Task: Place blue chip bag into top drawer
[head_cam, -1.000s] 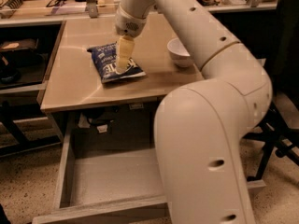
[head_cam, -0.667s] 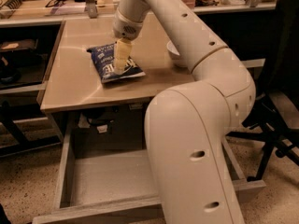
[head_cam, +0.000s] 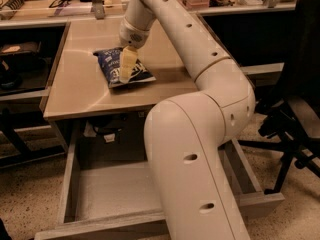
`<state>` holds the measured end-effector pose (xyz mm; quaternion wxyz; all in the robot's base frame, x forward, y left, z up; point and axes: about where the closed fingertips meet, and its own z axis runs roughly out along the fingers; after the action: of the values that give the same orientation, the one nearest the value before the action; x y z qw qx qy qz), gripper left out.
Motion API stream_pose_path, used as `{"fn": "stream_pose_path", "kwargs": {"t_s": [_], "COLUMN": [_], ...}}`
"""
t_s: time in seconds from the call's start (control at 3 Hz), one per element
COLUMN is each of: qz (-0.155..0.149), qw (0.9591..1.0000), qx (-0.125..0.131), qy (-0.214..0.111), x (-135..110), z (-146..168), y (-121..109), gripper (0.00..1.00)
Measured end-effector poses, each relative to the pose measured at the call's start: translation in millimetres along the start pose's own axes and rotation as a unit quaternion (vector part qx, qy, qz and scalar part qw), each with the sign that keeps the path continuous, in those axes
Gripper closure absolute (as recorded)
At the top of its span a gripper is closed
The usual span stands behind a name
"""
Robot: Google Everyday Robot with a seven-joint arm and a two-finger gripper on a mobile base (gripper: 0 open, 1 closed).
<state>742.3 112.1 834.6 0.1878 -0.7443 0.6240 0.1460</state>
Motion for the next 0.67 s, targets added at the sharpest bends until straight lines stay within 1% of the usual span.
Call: {"fn": "stream_pose_path", "kwargs": {"t_s": [0.33, 0.67], "qz": [0.009, 0.009], "qw": [0.9999, 0.9999], "qx": [-0.007, 0.001], "qy": [-0.006, -0.011], "x": [7.0, 3.9], "z": [13.7, 18.3], "y": [-2.8, -8.5], "gripper": [0.00, 0.19]}}
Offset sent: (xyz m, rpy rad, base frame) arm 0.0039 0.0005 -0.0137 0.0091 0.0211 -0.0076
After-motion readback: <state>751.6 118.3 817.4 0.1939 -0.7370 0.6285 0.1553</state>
